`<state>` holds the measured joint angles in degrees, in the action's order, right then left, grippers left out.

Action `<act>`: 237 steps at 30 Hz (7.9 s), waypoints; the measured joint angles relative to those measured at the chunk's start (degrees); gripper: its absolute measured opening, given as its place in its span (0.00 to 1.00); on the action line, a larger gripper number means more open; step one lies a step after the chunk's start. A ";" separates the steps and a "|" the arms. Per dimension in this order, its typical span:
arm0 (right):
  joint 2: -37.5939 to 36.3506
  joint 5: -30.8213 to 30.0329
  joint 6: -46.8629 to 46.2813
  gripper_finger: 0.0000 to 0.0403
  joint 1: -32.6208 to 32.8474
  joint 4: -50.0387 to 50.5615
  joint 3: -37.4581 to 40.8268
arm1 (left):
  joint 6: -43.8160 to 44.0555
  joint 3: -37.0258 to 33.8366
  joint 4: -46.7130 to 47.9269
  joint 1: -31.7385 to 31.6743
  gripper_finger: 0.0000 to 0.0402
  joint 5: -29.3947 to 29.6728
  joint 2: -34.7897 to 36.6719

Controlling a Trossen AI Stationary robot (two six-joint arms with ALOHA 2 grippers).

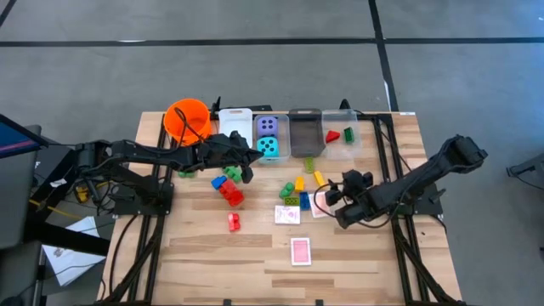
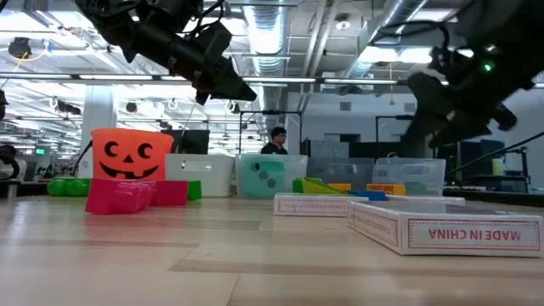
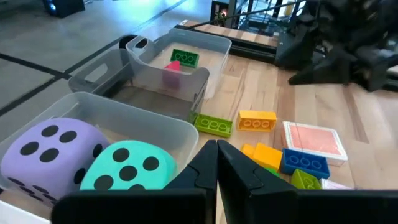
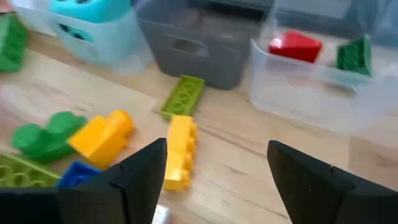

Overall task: Pick & Place Toys
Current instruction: Put the small yellow game piece into the right transparent bin, then put the orange deck of cards into the black bin

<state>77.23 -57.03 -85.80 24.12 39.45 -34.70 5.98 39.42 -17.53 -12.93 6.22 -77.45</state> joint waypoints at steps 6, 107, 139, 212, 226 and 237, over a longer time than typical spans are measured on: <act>0.00 2.54 2.63 0.67 -2.12 -3.79 1.34 | 2.03 0.00 -0.25 0.00 0.00 0.02 0.00; -2.87 1.45 36.81 0.50 -40.09 13.71 -17.07 | 5.46 0.00 6.04 2.03 0.00 0.02 0.00; 19.53 1.16 -12.50 0.66 6.71 11.30 -21.03 | 5.28 -0.02 -6.85 2.03 0.00 0.22 0.07; 35.43 15.16 -21.81 0.66 15.17 22.16 -41.79 | 14.03 -0.02 -3.44 23.21 0.00 -2.78 0.07; 35.43 16.69 -20.86 0.66 15.23 21.02 -41.79 | 14.03 -0.02 -3.44 23.21 0.00 -2.82 0.07; 35.43 13.23 -15.51 0.66 15.23 18.67 -41.79 | 14.03 -0.02 -3.44 23.21 0.00 -2.97 0.07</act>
<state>112.66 -43.80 -101.31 39.35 58.12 -76.49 20.01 39.40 -20.97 10.28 3.25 -77.38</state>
